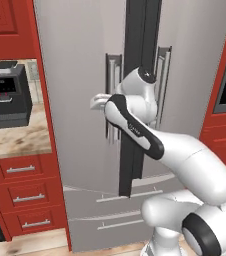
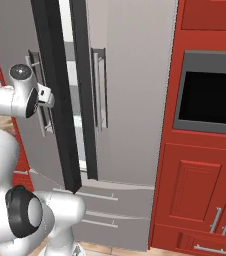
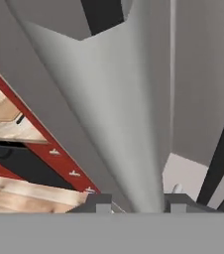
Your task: Retrieve the sausage and cheese from the fridge and place them on the cutting board on the counter.
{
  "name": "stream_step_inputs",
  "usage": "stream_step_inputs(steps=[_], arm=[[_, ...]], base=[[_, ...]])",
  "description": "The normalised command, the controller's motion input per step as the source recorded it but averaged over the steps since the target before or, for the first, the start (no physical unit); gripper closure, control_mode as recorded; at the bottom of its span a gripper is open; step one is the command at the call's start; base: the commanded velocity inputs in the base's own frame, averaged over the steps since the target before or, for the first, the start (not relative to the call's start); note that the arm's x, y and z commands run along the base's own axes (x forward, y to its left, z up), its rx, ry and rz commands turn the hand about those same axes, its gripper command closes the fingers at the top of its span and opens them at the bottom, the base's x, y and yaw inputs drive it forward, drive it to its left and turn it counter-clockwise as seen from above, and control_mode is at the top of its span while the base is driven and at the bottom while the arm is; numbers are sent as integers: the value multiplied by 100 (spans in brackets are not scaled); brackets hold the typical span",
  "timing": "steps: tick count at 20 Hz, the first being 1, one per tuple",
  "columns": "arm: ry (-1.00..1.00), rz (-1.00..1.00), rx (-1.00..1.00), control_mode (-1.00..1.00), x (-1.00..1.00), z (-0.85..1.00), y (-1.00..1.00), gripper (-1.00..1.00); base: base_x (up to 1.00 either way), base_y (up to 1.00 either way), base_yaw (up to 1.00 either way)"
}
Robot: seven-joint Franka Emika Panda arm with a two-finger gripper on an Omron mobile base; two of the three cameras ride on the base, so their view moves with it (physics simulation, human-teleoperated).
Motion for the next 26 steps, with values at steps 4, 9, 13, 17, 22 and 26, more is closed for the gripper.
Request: stream_step_inputs(steps=[4,9,13,17,22,26], arm=[[6,0,0,-100,-60,6,48,100],[1,0,0,-100,-51,4,47,100],[0,0,-4,-100,-15,2,-1,100],[-1,0,-5,-100,-35,11,-27,100],[0,-1,0,-100,-63,16,-24,-100],[0,-7,0,-100,-39,15,-41,-100]], base=[[0,0,0],[0,0,0],[0,0,0],[0,0,0],[0,0,0],[0,0,0]])
